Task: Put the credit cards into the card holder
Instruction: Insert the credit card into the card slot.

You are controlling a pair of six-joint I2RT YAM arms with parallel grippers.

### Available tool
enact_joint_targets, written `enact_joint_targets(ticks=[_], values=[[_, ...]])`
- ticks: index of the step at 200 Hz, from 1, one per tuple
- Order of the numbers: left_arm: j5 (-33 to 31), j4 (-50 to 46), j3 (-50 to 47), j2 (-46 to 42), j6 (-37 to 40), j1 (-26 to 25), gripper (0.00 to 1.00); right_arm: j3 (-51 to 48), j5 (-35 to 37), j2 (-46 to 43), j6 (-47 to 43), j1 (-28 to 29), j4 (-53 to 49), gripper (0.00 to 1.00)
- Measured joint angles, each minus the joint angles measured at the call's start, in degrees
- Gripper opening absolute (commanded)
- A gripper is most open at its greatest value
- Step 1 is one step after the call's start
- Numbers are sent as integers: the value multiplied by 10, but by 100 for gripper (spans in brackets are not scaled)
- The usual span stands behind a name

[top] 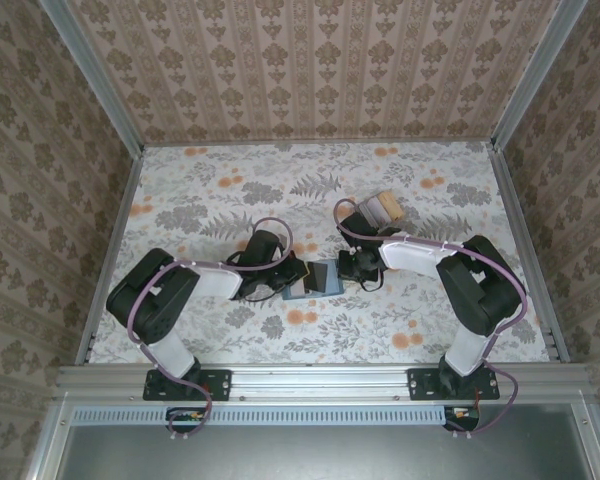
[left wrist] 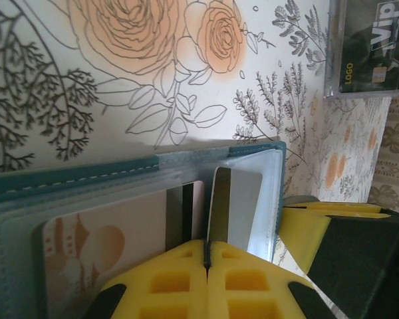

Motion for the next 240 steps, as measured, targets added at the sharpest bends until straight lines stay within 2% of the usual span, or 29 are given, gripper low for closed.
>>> enact_joint_targets(ticks=[98,180,240], values=[[-11,76,-17,21,-55,-2,0,-13,-4,-7,24,0,20,14],[-44,23,-30,-35,-52,-2,0,-15,-24,-3,31,1,39,12],[-58,17,-47,-39,-52,-2,0,-17,-41,0,36,1,53,11]])
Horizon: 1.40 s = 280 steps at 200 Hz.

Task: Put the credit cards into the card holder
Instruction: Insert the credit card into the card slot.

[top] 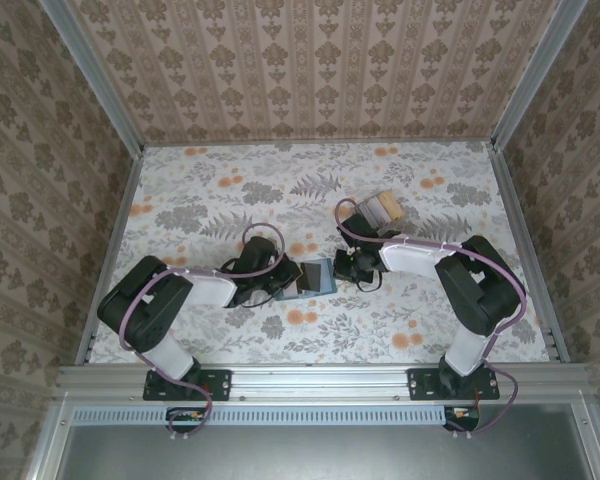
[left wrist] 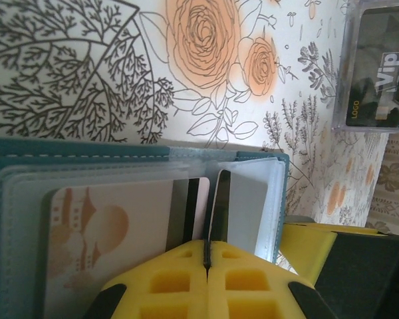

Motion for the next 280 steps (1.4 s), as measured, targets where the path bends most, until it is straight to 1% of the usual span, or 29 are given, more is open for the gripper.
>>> enact_joint_targets(ticks=[81,121,171,240,260,280], values=[[-17,-47,-10,-50,0,0,0,-2,0,0,8,0,5,11],[-30,-46,-23,-56,-2,0,0,-2,-2,0,9,0,5,11],[-57,-5,-26,-45,-26,-18,0,-17,-15,0,37,11,46,12],[-88,18,-47,-44,-48,-24,0,-23,-14,0,56,16,61,12],[-99,14,-58,-57,-52,-25,0,-23,-13,0,58,17,61,12],[-113,-14,-66,-93,-52,-26,0,-23,-13,0,58,17,61,12]])
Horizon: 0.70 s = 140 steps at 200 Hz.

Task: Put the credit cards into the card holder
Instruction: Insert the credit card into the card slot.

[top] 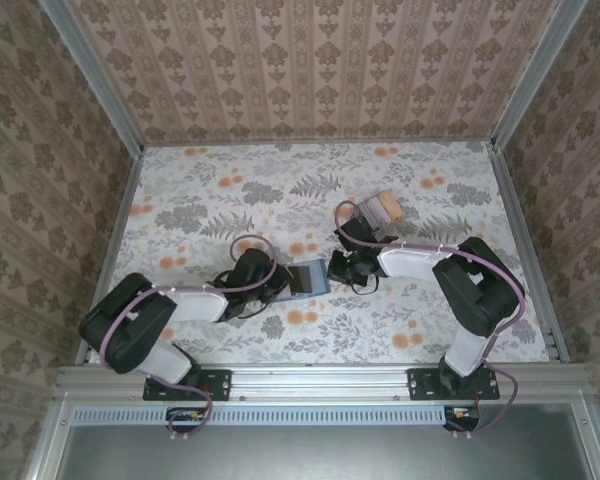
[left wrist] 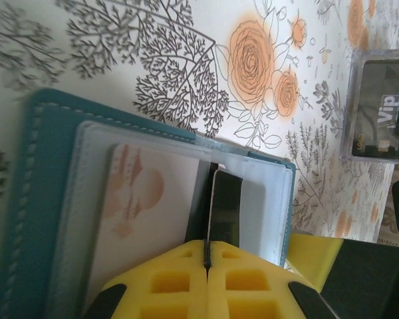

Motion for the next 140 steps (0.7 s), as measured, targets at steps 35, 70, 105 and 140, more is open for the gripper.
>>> enact_joint_targets(ticks=[35,70,105,140], values=[[-27,-48,0,-61,0,0,0,0,0,0,2,0,1,12],[-33,-54,0,-47,0,0,0,0,0,0,2,0,1,13],[-33,-31,0,-9,0,0,0,0,0,0,2,0,2,13],[-34,7,0,8,-9,-4,0,-2,-1,0,9,4,9,13]])
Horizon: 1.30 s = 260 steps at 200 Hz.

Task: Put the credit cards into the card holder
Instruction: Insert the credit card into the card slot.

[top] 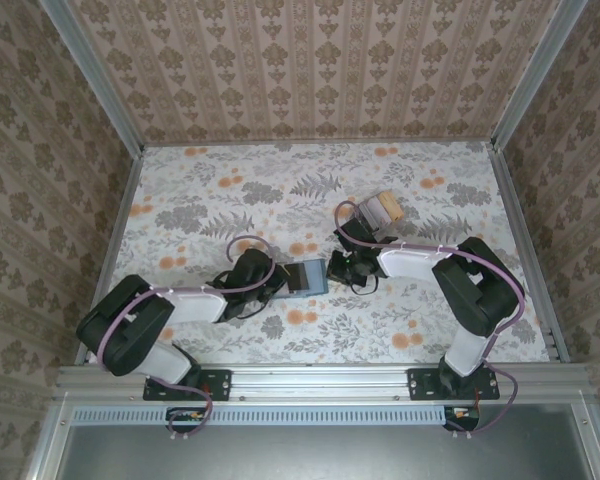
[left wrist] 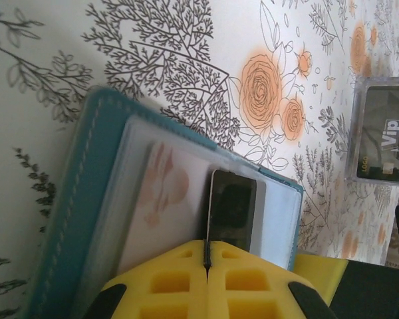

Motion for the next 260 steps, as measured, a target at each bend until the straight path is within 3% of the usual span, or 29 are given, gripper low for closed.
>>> enact_joint_targets(ticks=[79,143,260], values=[[9,26,1,23,-8,-10,0,0,-1,0,4,9,3,14],[29,-31,41,23,37,1,0,8,-1,6,1,9,-3,15],[81,-90,92,57,122,23,21,21,0,13,-14,10,-18,15]])
